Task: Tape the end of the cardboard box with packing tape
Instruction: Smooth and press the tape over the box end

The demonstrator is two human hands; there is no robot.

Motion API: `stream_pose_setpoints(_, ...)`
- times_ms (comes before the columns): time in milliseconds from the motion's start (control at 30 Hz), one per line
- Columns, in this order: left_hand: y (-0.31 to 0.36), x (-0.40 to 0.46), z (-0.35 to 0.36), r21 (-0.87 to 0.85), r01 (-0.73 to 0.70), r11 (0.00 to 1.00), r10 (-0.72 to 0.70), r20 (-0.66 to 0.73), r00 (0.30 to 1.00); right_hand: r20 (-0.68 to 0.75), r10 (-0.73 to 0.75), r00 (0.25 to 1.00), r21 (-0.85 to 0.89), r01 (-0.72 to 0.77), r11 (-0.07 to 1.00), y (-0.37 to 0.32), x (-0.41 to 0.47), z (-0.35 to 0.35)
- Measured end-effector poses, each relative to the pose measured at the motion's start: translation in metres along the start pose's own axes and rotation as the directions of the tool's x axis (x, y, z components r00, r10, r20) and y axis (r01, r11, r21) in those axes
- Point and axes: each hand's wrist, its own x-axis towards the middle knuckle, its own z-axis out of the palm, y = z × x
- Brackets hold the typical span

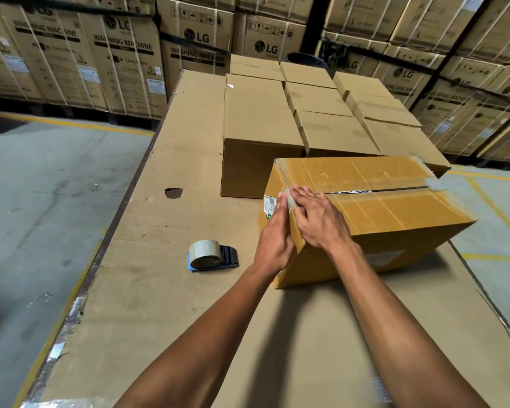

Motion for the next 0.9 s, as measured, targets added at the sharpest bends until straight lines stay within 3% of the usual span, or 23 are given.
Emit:
stream_pose_setpoints(167, -0.023, -0.018, 0.002, 0.07, 0.114, 0.991, -0.119, 0.07, 0.99, -0.069, 0.069, 0.995, -0.026, -0.071, 0.997, -0.002, -0.004, 0.005)
stream_pose_setpoints(333, 0.0, -0.004, 0.002, 0.05, 0.025, 0.998, -0.027, 0.033, 0.999, -0.138, -0.02, 0.99, -0.028, 0.017, 0.999, 0.001, -0.015, 0.005)
stream_pose_setpoints(533, -0.016, -0.019, 0.002, 0.128, 0.109, 0.986, -0.128, 0.15, 0.98, -0.221, 0.135, 0.966, -0.047, -0.149, 0.988, -0.008, -0.018, 0.013)
stream_pose_setpoints(633, -0.012, -0.019, -0.006, 0.168, 0.062, 0.984, -0.085, 0.135, 0.987, -0.232, 0.127, 0.964, -0.044, -0.141, 0.989, -0.004, -0.022, 0.014)
stream_pose_setpoints(733, 0.009, -0.011, -0.007, 0.092, 0.002, 0.996, -0.008, 0.064, 0.998, -0.249, 0.057, 0.967, -0.05, -0.072, 0.996, 0.0, -0.025, 0.015)
stream_pose_setpoints(900, 0.008, -0.017, 0.0, 0.085, 0.054, 0.995, -0.063, 0.106, 0.992, -0.27, 0.138, 0.953, -0.049, -0.157, 0.986, -0.006, -0.027, 0.019)
